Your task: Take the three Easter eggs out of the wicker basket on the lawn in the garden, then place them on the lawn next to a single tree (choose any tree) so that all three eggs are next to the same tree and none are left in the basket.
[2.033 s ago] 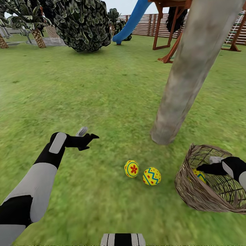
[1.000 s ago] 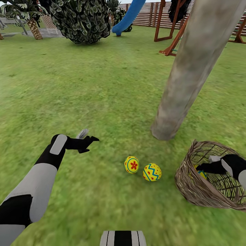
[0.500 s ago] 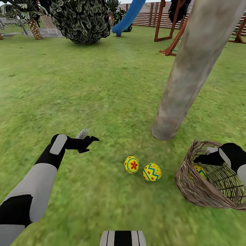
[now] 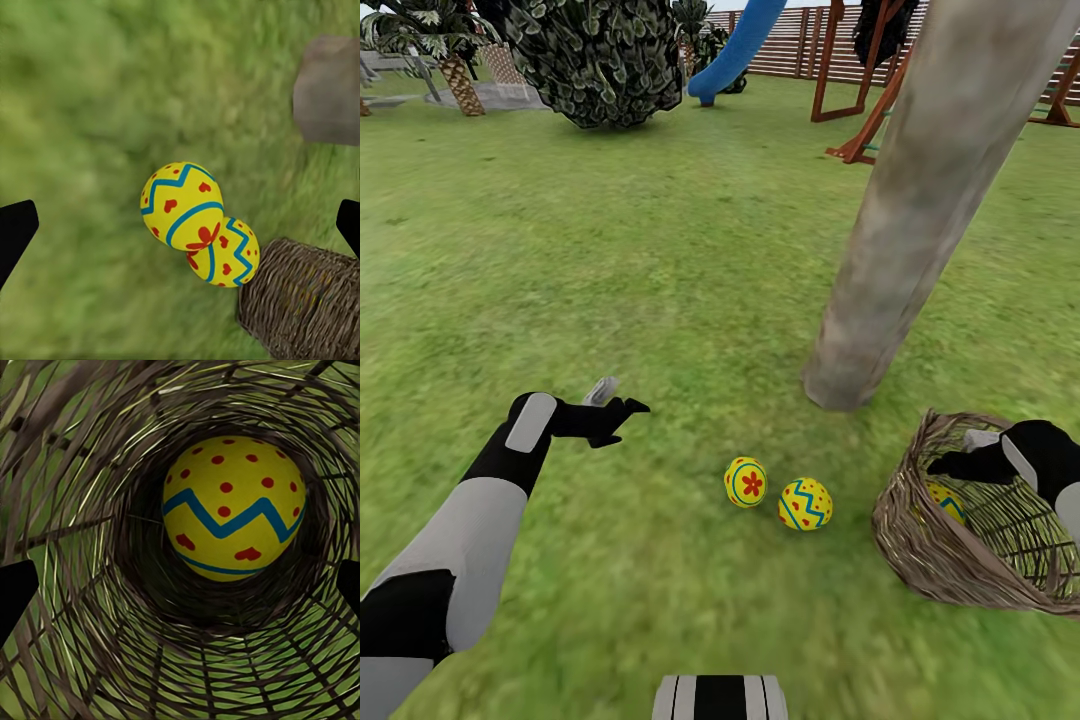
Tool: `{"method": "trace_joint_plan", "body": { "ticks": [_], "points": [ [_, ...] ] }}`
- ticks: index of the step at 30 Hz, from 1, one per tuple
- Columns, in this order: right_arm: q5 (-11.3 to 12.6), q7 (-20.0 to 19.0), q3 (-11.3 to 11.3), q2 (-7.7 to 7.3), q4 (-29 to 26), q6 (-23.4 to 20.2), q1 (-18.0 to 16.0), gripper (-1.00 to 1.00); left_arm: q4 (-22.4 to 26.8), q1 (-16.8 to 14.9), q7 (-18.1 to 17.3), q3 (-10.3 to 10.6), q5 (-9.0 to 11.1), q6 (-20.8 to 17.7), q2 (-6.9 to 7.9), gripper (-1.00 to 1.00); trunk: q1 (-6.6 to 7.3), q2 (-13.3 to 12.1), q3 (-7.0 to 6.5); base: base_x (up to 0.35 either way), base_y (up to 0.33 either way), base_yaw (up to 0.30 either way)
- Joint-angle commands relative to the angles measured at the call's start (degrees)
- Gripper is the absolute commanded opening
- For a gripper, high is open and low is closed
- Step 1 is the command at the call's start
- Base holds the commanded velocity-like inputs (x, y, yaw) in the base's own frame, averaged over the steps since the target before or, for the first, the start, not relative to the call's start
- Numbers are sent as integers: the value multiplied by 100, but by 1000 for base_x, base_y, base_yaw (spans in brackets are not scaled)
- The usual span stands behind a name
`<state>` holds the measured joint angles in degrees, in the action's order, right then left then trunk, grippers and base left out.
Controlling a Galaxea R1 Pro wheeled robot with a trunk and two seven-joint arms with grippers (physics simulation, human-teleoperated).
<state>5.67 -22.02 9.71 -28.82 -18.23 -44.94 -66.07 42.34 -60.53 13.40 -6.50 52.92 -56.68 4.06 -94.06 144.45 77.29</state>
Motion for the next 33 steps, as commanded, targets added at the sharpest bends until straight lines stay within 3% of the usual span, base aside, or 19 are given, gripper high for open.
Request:
{"method": "trace_joint_plan", "body": {
  "ticks": [1,8,22,30,32,33],
  "points": [
    [56,6,48,-4,-6,-24,-3,100,5,-2,57,-10,61,-23,-2,100,1,2,5,0,0,0],
    [76,-1,40,-9,-5,58,-3,100,16,-2,66,-10,61,-25,-13,100,1,2,5,0,0,0],
    [79,24,31,-31,2,365,-3,100,102,-2,53,25,61,-34,-19,100,-30,18,270,0,0,0],
    [83,38,39,-28,228,576,-3,100,1284,-11,82,107,118,-102,-28,100,-30,18,270,0,0,0],
    [83,44,39,-28,235,579,-3,100,1371,-107,202,111,126,-106,-57,100,-30,18,270,0,0,0],
    [83,46,40,-27,238,587,-3,100,1322,-341,517,112,135,-118,-84,100,-30,18,270,0,0,0]
  ]
}}
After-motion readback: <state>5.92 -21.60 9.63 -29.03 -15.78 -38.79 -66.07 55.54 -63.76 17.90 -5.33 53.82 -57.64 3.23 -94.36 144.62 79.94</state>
